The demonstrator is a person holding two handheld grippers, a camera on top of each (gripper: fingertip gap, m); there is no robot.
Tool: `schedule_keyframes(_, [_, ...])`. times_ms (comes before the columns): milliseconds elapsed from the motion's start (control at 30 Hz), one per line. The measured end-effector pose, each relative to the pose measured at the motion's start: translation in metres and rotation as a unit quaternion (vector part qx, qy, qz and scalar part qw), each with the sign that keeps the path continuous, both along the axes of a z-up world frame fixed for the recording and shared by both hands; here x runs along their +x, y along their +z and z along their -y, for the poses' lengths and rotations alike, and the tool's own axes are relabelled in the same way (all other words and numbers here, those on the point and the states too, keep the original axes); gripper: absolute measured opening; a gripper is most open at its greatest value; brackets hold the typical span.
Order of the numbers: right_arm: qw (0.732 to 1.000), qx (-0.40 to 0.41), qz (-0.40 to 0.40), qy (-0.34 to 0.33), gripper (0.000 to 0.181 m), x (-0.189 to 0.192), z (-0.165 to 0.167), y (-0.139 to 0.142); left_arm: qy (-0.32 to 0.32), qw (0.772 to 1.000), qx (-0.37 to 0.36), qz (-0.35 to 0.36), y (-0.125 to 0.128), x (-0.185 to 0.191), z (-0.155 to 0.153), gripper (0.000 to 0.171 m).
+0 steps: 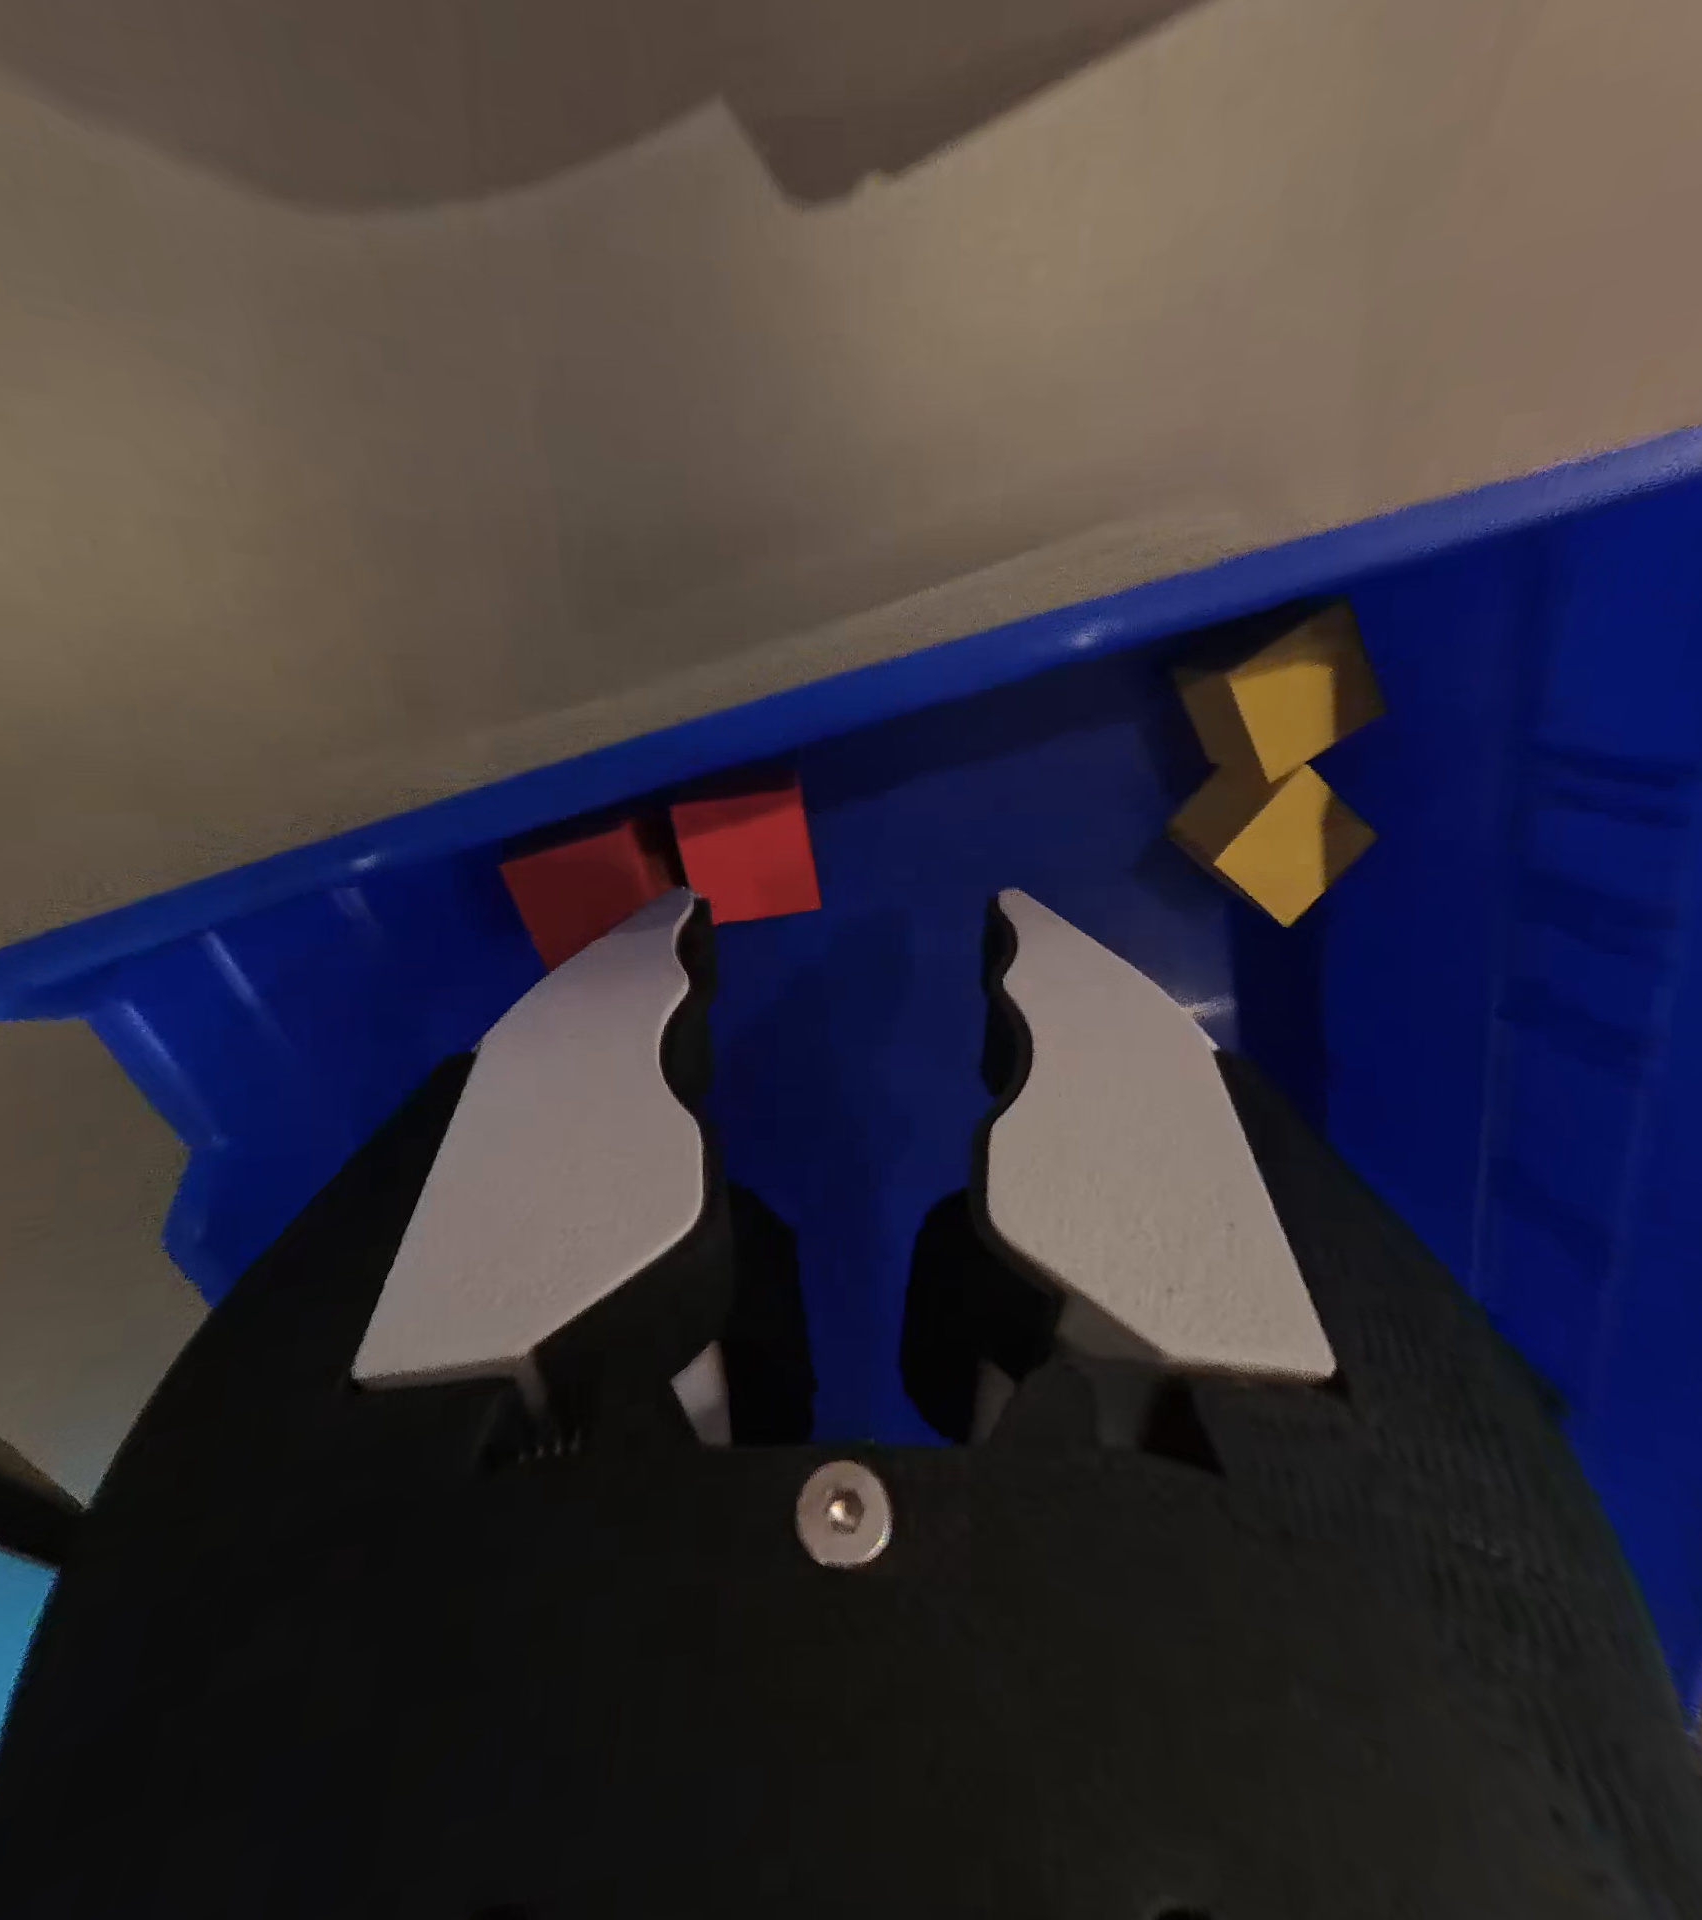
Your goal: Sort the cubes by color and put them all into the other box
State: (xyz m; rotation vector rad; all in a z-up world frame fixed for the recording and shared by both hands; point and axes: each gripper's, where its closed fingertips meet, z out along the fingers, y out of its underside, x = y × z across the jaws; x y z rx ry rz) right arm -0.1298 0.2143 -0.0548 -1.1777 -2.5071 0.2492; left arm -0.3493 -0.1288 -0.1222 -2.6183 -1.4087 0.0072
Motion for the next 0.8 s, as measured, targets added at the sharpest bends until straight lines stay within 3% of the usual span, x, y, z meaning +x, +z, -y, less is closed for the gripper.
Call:
schedule_keyframes(600, [1.000,0.005,-0.007,0.020,0.049,0.012,0.009,0.003,0.009,0.999,-0.015,0.028,-0.030,-0.004,0.006,0.051])
schedule_keyframes(700, [1.000,0.008,-0.008,0.023,0.049,0.013,0.011,0.005,0.005,1.000,-0.023,0.018,-0.033,-0.007,0.007,0.044])
schedule_keyframes(733, [1.000,0.008,-0.008,0.025,0.049,0.013,0.012,0.005,0.001,1.000,-0.022,0.018,-0.034,-0.007,0.007,0.029])
schedule_keyframes(800, [1.000,0.009,-0.010,0.027,0.048,0.014,0.014,0.006,0.006,1.000,-0.019,0.021,-0.033,-0.007,0.007,0.029])
